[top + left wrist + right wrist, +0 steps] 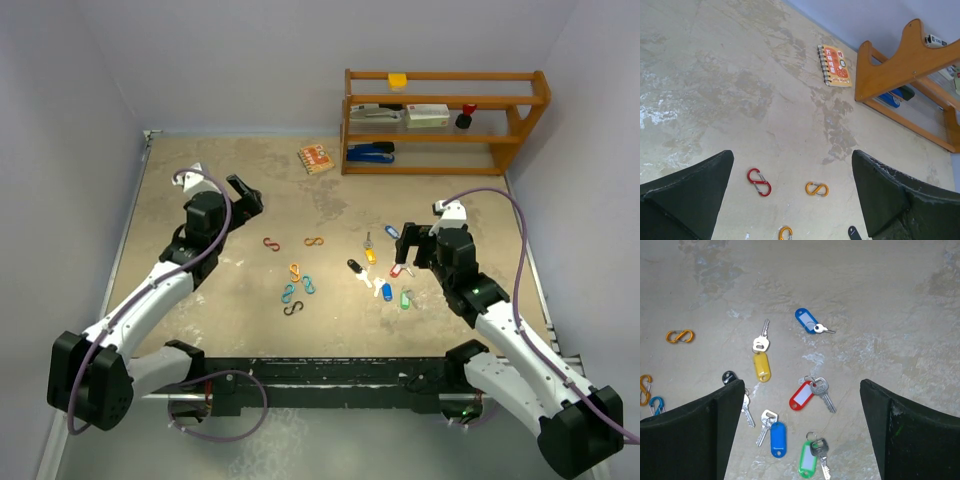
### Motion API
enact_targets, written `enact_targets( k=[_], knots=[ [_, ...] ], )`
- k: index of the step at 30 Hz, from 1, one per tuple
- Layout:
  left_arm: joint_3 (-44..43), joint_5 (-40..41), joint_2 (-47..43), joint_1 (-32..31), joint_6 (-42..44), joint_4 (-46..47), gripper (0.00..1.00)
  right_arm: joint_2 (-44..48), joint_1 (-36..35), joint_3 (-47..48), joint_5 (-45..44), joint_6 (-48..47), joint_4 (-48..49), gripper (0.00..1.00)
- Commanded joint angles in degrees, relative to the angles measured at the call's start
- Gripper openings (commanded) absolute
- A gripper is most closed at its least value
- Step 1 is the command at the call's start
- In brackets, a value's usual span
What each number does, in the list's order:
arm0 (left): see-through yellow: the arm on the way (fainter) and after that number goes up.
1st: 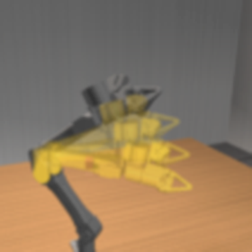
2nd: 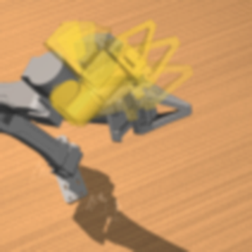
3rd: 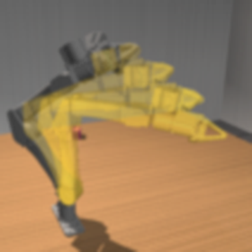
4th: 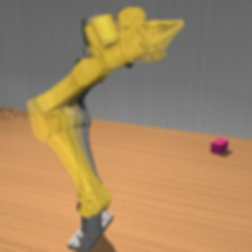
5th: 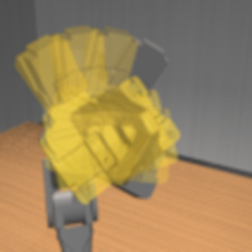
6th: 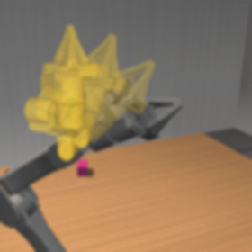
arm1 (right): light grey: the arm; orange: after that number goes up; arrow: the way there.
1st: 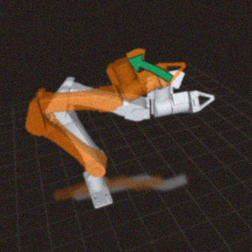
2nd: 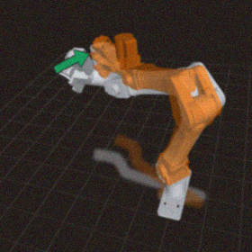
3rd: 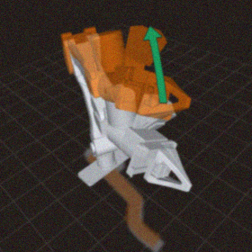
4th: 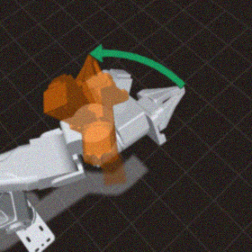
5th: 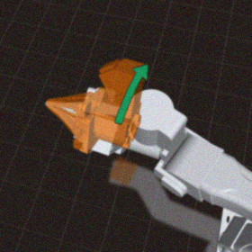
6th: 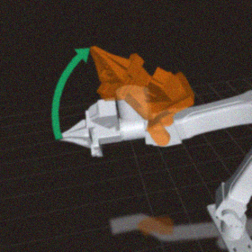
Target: Put the keys on the keyring
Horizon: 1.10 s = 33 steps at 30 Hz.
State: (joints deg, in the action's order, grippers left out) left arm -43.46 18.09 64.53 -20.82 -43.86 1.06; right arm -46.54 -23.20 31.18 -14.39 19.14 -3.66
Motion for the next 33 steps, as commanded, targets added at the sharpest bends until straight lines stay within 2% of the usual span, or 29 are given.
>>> enact_targets(
  k=[1,14,20,28,33],
  knots=[
    [1.86,-0.51,-4.19,-0.23,1.52,4.94,0.99,0.54,-0.09,2.72,0.13,1.12,0.5,1.0],
    [4.22,-0.53,-9.26,-0.23,1.35,4.52,0.98,1.18,-0.09,2.89,1.29,1.3,0.24,1.0],
    [5.86,-3.52,-9.24,-0.24,1.17,6.3,0.93,2.39,-0.09,2.83,0.33,0.31,-1.58,1.0],
    [8.21,-5.47,-9.31,-0.47,1.91,2.17,0.85,-0.02,-0.09,3.58,1.99,0.37,-1.36,1.0],
    [10.83,-2.98,-8.28,-1.72,0.0,-0.75,0.81,-2.17,-0.09,3.53,1.45,0.57,-0.58,1.0]
  ],
)
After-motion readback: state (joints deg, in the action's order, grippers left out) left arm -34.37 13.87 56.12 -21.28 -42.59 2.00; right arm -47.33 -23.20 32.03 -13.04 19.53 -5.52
